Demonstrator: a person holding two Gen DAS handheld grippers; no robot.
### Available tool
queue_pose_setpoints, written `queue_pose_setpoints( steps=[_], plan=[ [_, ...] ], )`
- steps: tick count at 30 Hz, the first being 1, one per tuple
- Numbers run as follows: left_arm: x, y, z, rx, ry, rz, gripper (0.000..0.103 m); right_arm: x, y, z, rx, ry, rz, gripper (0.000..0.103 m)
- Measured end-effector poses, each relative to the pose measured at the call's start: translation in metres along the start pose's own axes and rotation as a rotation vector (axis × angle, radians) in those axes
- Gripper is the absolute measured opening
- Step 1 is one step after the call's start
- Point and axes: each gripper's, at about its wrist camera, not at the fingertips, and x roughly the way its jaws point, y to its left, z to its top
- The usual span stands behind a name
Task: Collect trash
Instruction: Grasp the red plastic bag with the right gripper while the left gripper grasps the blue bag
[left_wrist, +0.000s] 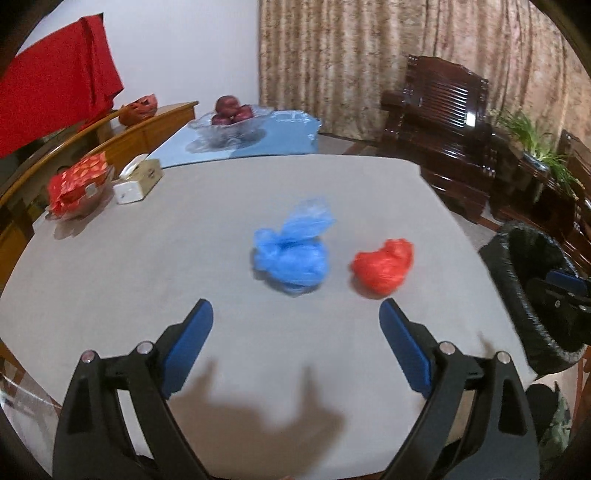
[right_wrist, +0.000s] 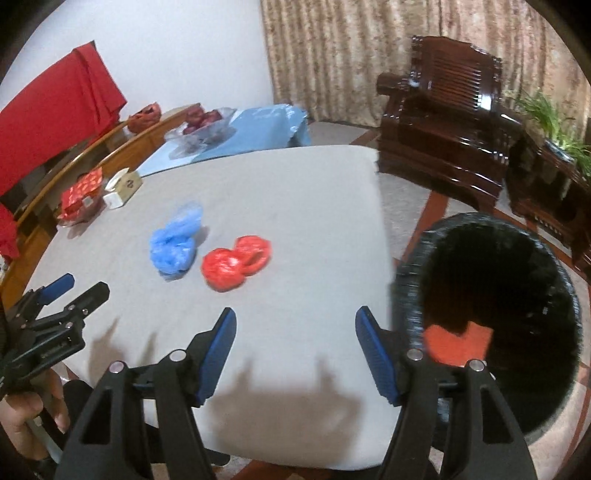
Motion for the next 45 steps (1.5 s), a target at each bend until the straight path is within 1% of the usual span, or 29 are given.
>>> queue_pose_setpoints(
  steps=[8,12,18,24,27,29,32,34,39,45],
  plan=[
    [0.021,0.036,-0.004,-0.013,0.009,0.038,0.089,0.043,0.041,0.009,-0.042,0.020,0.018,0.066],
    [0.033,0.048,-0.003,-0.022,0.012,0.036,0.089,0.069,0.055,0.014,-0.055,0.034,0.029,0.066],
    [0.055,0.051,0.001,-0.018,0.019,0.023,0.089,0.105,0.071,0.020,-0.067,0.062,0.041,0.066],
    [0.079,0.051,0.000,-0.016,0.035,0.012,0.089,0.140,0.074,0.025,-0.073,0.089,0.041,0.064],
    [0.090,0.050,-0.001,-0.016,0.048,0.010,0.089,0.155,0.074,0.026,-0.075,0.105,0.048,0.058],
    [0.096,0.051,-0.002,-0.018,0.057,0.007,0.089,0.164,0.073,0.025,-0.081,0.123,0.058,0.045],
    [0.104,0.047,0.000,-0.016,0.063,0.004,0.089,0.167,0.072,0.026,-0.085,0.112,0.067,0.038],
    [0.106,0.045,0.002,-0.017,0.063,0.000,0.088,0.164,0.070,0.028,-0.083,0.100,0.079,0.035],
    [0.109,0.035,0.009,-0.016,0.053,-0.005,0.088,0.147,0.059,0.035,-0.061,0.058,0.083,0.035],
    [0.118,0.018,0.016,-0.020,0.054,-0.012,0.087,0.139,0.047,0.041,-0.052,0.040,0.074,0.035]
  ],
)
